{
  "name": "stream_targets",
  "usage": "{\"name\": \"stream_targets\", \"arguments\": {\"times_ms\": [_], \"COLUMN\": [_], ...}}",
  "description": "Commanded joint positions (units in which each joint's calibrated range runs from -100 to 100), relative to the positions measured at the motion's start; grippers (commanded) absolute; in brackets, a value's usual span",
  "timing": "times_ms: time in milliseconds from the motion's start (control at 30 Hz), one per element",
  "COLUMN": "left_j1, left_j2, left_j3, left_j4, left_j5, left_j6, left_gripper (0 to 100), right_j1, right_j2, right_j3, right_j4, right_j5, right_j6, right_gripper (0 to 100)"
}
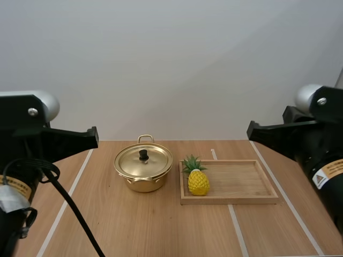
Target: Open the pot, put the grape inside, and close it
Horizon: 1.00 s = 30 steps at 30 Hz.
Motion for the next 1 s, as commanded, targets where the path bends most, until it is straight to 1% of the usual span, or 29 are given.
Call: {"name": "stream_targets", "arguments": {"times_ms": [0, 133, 200, 267, 333, 400, 467, 533, 567, 633, 700, 967], "left_j1": [-0.01, -0.34, -0.57, -0.86, -0.85, -0.85, -0.85, -0.85, -0.85, -0.85, -0.85, -0.85], "left_j2": [-0.3, -0.3, -0.3, -0.3, -0.3, -0.3, -0.3, -0.3, -0.3, -0.3, -0.3, -0.3], "left_j3": [4.8, 9.8, 13.5, 18.9, 24.0, 28.5, 30.8, 30.8, 30.8, 30.8, 30.8, 30.8], "left_j4": [0.6, 2.9, 3.8, 4.5, 4.5, 4.5, 4.0, 4.0, 3.5, 3.2, 2.2, -1.1], "left_j5": [-2.3, -2.6, -5.5, -12.0, -19.4, -24.1, -26.2, -26.0, -23.5, -21.8, -20.3, -12.5], "left_j6": [-1.4, -0.9, -0.9, -0.8, 0.5, 0.5, -0.3, -2.1, -2.9, -3.2, -3.2, -3.2], "left_gripper": [0, 0, 0, 0, 0, 0, 0, 0, 0, 0, 0, 0], "right_j1": [-0.1, 0.0, 0.0, 0.0, 0.0, 0.0, 0.0, 0.0, 0.0, 0.0, 0.0, -0.5], "right_j2": [-0.4, -0.4, -0.4, -0.4, -0.4, -0.4, -0.4, -0.4, -0.4, -0.4, -0.4, -0.4], "right_j3": [4.4, 8.4, 10.1, 12.4, 14.9, 18.6, 22.1, 25.6, 27.5, 27.8, 27.8, 27.8], "right_j4": [-0.4, -4.0, -5.3, -5.3, -4.7, -5.0, -5.0, -4.9, -4.9, -4.9, -3.0, -2.2], "right_j5": [-3.6, -3.5, -3.5, -3.7, -4.5, -8.9, -14.9, -20.0, -21.8, -22.9, -18.3, -5.9], "right_j6": [-0.2, -0.2, -0.2, -0.2, -0.2, -0.2, -0.2, -0.2, -0.2, -0.2, -0.1, -0.1], "right_gripper": [0, 0, 0, 0, 0, 0, 0, 0, 0, 0, 0, 0]}}
